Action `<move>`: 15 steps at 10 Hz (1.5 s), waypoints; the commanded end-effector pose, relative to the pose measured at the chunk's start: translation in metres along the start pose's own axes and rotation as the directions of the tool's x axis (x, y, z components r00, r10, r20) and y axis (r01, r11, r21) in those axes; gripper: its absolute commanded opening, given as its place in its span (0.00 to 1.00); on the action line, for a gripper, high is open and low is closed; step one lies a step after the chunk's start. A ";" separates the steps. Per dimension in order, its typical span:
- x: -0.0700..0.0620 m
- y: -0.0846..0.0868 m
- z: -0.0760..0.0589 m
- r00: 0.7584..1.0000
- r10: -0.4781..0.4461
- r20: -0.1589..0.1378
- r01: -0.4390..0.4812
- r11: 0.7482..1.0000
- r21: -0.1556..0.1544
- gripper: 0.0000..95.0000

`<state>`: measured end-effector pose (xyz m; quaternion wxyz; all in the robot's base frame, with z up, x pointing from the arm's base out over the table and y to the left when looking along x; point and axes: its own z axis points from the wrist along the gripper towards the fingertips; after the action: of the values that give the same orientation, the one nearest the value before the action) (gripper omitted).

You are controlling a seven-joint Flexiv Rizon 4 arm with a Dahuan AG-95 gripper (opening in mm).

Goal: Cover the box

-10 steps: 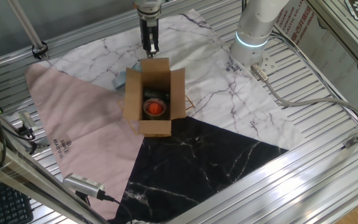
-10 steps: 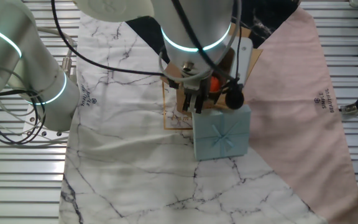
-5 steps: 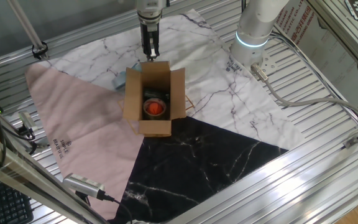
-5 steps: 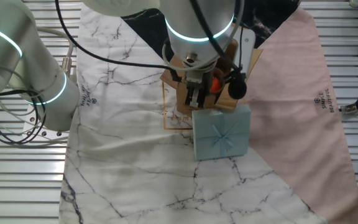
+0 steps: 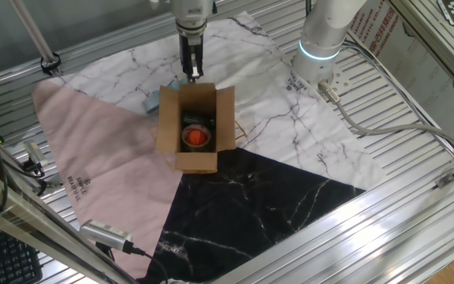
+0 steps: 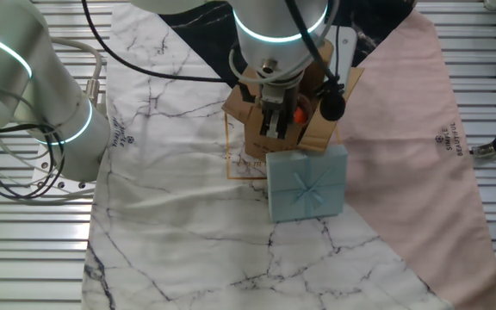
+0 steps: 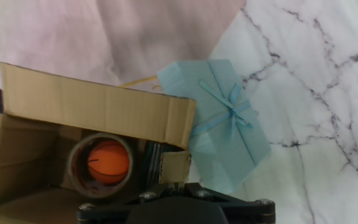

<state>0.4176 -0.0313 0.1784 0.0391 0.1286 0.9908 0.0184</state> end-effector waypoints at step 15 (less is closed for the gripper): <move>0.001 0.033 0.009 1.000 0.001 -0.007 -0.001 1.000 -0.005 0.00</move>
<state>0.4252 0.0017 0.1708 0.0356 0.1290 0.9908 0.0215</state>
